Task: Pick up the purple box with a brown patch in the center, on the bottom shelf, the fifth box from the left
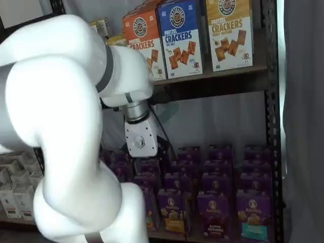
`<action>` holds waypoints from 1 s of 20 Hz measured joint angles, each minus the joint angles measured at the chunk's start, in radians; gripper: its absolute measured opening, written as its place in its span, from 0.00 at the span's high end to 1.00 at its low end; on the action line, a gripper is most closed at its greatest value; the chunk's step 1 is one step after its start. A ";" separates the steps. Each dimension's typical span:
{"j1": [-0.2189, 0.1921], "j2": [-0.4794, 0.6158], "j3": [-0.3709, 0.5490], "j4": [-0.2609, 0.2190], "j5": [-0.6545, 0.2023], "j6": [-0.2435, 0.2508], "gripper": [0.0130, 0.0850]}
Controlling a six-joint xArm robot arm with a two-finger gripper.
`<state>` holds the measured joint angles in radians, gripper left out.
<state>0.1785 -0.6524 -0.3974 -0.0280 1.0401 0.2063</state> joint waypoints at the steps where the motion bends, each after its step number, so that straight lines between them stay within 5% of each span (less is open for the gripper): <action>1: -0.002 0.012 0.003 -0.004 -0.016 0.000 0.00; 9: -0.051 0.197 0.021 -0.029 -0.221 -0.027 0.00; 20: -0.145 0.499 -0.054 0.032 -0.456 -0.165 0.00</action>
<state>0.0336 -0.1536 -0.4511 0.0038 0.5836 0.0409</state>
